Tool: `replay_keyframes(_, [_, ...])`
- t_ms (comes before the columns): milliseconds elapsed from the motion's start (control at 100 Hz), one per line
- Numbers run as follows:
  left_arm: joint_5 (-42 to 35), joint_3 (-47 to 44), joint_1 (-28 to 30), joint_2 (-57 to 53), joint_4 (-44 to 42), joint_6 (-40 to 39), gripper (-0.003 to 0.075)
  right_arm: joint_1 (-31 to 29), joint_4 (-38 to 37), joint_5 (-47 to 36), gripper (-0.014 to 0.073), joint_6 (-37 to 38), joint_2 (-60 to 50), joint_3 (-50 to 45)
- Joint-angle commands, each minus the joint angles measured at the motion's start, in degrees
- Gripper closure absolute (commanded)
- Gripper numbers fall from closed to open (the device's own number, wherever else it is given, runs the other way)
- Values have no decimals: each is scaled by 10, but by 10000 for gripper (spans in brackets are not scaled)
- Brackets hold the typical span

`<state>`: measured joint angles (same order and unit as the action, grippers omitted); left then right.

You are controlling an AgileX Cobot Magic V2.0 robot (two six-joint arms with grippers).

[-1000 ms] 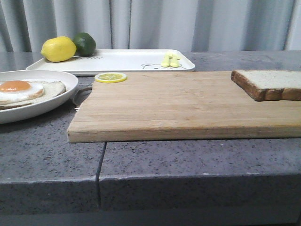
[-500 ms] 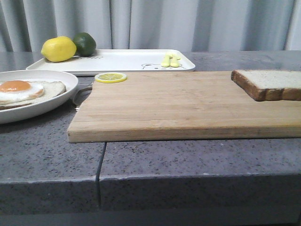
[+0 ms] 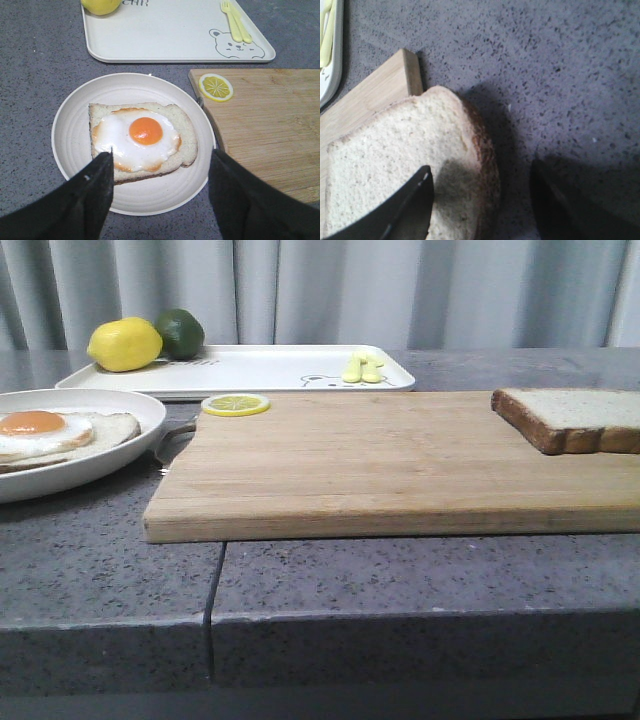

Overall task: Place bread and move sandwich to tray
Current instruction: 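Close the right gripper on the edge of the bread slice, then lift the bread slice with the right gripper toward the egg plate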

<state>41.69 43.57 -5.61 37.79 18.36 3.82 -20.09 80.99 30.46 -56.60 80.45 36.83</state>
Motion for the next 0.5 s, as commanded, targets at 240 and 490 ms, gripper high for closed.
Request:
replay_keyframes(240, [-34, 21, 1, 3, 14, -3, 335, -5, 50, 41, 156, -26, -5, 13])
replay_keyframes(490, [-34, 21, 1, 3, 14, -3, 335, -5, 53, 59, 156, -26, -5, 13])
